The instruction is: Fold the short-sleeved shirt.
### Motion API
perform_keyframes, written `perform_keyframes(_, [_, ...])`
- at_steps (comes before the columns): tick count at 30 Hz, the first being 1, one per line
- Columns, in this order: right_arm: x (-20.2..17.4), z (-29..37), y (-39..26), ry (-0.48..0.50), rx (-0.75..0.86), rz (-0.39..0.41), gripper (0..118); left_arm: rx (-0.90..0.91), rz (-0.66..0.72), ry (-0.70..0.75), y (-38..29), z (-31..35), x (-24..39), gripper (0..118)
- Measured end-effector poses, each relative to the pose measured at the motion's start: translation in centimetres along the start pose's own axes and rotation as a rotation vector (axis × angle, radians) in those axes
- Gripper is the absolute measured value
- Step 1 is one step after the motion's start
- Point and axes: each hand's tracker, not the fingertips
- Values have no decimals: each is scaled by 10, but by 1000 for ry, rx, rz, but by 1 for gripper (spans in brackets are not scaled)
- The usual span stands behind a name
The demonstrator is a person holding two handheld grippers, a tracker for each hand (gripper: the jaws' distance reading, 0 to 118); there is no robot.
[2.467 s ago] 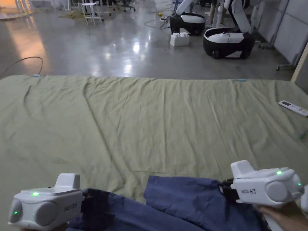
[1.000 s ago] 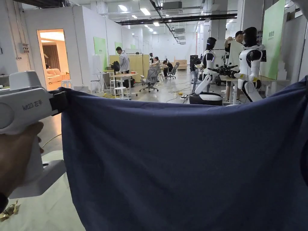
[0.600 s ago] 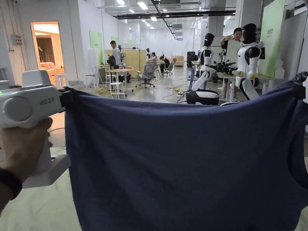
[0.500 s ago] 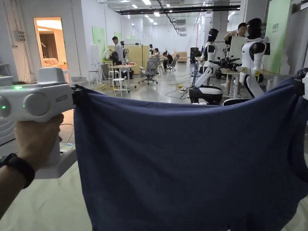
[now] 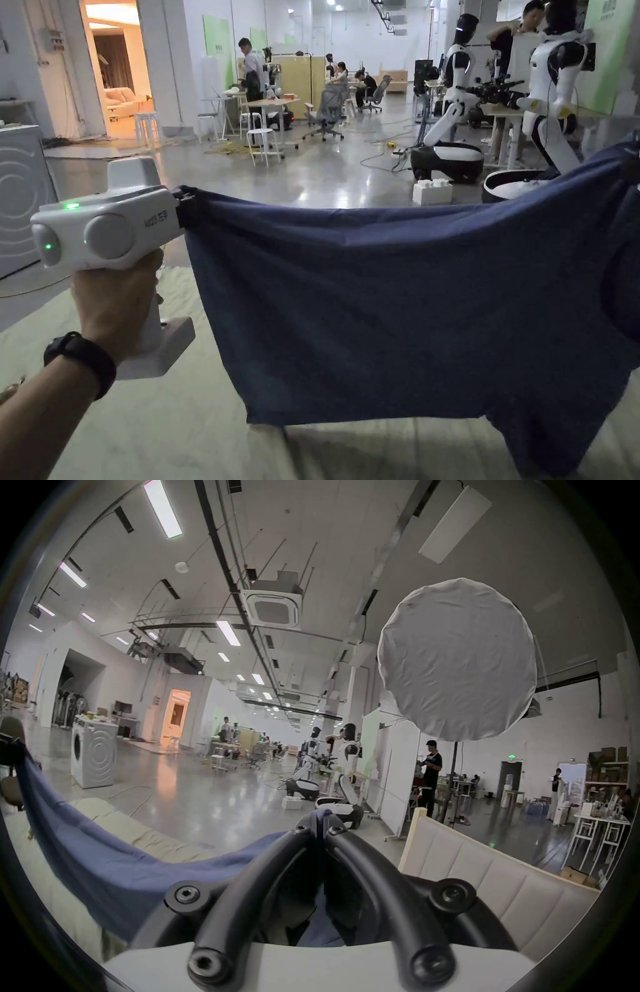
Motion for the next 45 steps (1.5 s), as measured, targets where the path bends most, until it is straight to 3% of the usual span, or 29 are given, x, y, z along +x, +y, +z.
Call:
perform_keyframes(2, [3, 32, -27, 38, -29, 20, 2, -30, -2, -44, -29, 21, -10, 6])
perform_keyframes(8, [13, 140, -137, 101, -282, -134, 2, -225, 84, -121, -152, 101, -43, 6])
perform_keyframes(10, [12, 176, -165, 116, -282, -78, 2, -291, 116, -114, -194, 129, -52, 6])
perform_keyframes(12, [9, 215, -204, 132, -416, -133, 2, -355, 156, -95, -234, 159, -62, 6])
perform_keyframes(15, [7, 266, -239, 150, -496, -144, 2, -413, 169, -91, -282, 202, -70, 6])
perform_keyframes(16, [7, 285, -250, 132, -558, -182, 2, -420, 171, -100, -294, 219, -70, 6])
perform_keyframes(19, [12, 327, -274, 154, -611, -180, 2, -447, 174, -104, -314, 257, -77, 6])
perform_keyframes(23, [16, 369, -297, 198, -734, -138, 2, -524, 166, -100, -336, 284, -89, 6])
perform_keyframes(29, [15, 382, -326, 225, -869, -121, 2, -616, 114, -117, -358, 293, -90, 6])
perform_keyframes(31, [16, 380, -329, 238, -924, -112, 8, -640, 96, -107, -362, 294, -90, 22])
perform_keyframes(33, [19, 380, -332, 230, -949, -104, 62, -654, 82, -87, -365, 294, -96, 73])
perform_keyframes(34, [23, 382, -333, 226, -957, -109, 80, -655, 84, -82, -364, 295, -98, 90])
perform_keyframes(35, [26, 386, -330, 208, -943, -113, 80, -645, 84, -72, -360, 299, -100, 101])
perform_keyframes(40, [47, 400, -298, 77, -838, -204, 79, -471, 17, 5, -312, 323, -90, 101])
perform_keyframes(45, [40, 415, -231, 99, -591, -276, 79, -268, -68, -20, -252, 354, -45, 100])
